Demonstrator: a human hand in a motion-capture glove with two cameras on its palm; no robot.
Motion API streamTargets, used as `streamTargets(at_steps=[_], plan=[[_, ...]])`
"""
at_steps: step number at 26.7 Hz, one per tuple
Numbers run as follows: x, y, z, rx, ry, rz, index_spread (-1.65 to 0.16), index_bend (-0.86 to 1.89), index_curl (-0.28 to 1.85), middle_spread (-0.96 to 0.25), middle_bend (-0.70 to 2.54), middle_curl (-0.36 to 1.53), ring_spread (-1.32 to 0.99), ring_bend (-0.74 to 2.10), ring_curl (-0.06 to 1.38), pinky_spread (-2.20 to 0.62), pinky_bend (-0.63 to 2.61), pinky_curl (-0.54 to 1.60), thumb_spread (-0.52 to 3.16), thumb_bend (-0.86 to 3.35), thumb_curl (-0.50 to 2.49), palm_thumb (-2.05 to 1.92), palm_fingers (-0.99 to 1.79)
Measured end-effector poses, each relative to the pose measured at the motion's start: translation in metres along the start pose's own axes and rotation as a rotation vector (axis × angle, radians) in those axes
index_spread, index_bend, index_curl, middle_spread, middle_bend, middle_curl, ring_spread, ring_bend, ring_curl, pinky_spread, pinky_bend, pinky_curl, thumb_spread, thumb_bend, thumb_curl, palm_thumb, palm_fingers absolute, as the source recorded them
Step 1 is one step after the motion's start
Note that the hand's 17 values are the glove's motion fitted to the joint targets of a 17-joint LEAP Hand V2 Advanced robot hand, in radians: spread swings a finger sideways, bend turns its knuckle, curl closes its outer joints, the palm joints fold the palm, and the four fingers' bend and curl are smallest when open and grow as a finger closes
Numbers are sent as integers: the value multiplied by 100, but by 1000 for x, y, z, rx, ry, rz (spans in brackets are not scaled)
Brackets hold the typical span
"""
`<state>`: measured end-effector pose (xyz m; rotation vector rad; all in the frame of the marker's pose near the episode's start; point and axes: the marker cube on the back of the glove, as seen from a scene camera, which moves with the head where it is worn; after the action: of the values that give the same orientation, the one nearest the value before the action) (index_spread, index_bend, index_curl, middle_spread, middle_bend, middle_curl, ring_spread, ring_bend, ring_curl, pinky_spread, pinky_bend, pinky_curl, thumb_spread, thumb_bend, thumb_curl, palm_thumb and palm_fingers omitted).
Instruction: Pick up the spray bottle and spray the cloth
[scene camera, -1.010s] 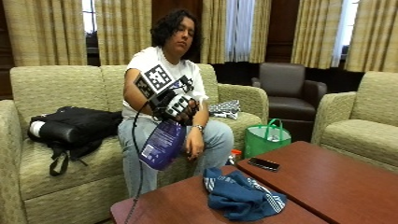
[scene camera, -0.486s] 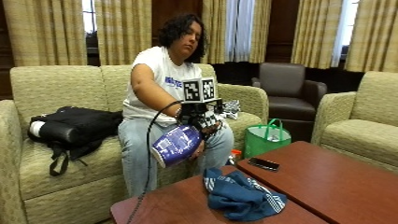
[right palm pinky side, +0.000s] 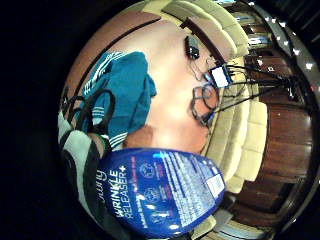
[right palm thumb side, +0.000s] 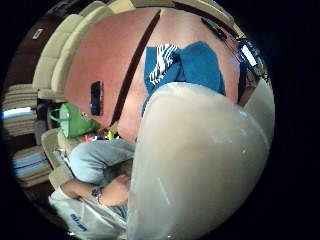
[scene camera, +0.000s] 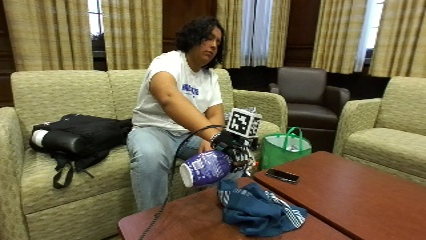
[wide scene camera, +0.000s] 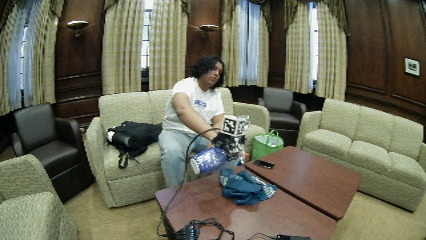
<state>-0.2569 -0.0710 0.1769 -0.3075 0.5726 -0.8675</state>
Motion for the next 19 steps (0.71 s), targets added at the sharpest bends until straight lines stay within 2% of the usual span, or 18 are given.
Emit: streamTargets(at_steps=[12,19], plan=[[-64,-25,55,-168,142,-67,-27,34,59,-19,62,51,-21,61,44,-26,38,37,38,-3,79,93,137],[-86,-21,85,-253,210,-204,-27,34,59,-19,62,51,-21,61,44,-26,38,37,37,-3,80,93,137]])
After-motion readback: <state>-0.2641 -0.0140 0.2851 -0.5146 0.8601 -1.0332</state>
